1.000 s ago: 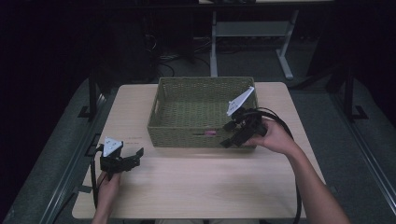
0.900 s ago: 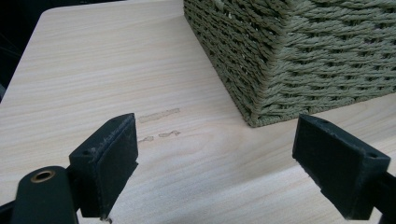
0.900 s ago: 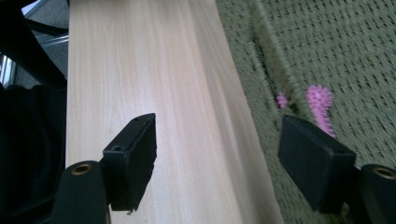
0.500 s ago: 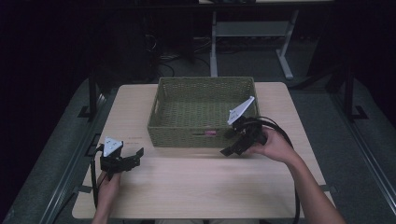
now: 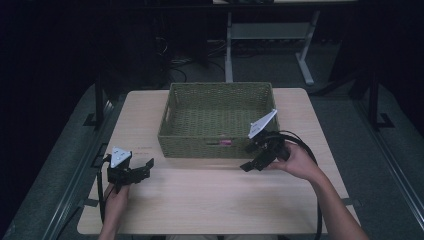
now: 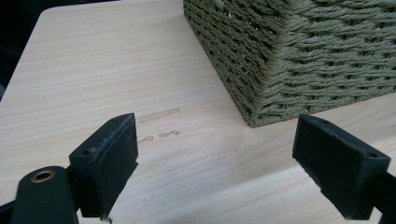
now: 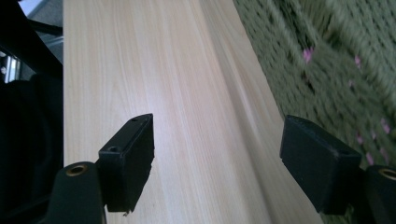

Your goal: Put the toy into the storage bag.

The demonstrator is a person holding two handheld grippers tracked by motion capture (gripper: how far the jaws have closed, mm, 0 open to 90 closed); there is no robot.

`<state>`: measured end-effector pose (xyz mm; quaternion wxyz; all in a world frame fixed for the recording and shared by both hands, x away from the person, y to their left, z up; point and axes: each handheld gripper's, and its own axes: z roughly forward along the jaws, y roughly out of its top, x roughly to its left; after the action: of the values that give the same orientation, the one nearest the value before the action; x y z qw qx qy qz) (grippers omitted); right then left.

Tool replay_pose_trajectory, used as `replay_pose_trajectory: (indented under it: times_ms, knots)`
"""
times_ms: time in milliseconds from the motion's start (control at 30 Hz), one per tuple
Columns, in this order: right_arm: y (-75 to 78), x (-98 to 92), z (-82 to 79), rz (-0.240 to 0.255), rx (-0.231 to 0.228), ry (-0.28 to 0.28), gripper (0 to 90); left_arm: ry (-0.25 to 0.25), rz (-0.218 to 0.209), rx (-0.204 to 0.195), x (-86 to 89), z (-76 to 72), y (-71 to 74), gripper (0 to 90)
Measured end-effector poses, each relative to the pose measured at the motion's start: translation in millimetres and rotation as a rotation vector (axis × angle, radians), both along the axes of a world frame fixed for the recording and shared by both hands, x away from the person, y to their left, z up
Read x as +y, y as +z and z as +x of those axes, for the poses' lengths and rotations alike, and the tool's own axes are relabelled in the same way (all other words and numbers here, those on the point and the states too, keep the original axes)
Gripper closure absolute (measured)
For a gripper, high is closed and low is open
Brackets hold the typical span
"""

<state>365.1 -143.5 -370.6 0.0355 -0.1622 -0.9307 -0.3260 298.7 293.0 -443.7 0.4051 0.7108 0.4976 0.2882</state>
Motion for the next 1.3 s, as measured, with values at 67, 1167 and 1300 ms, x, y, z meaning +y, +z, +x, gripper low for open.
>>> replay_pose_trajectory:
  times_ms: [67, 1167, 1300]
  knots:
    - [-3.4, -2.4, -1.3, -0.008, 0.002, -0.005, 25.5, 0.0, -0.001, 0.0, -0.4, 0.0, -0.1, 13.7]
    - [-40.9, -52.7, -21.3, 0.021, 0.068, -0.12, 24.5, -0.006, 0.006, 0.003, -2.4, 0.3, -0.9, 13.7]
    - [-44.3, -58.2, -26.2, 0.03, 0.074, -0.135, 24.5, -0.005, 0.007, 0.004, -2.3, 0.2, -0.9, 13.7]
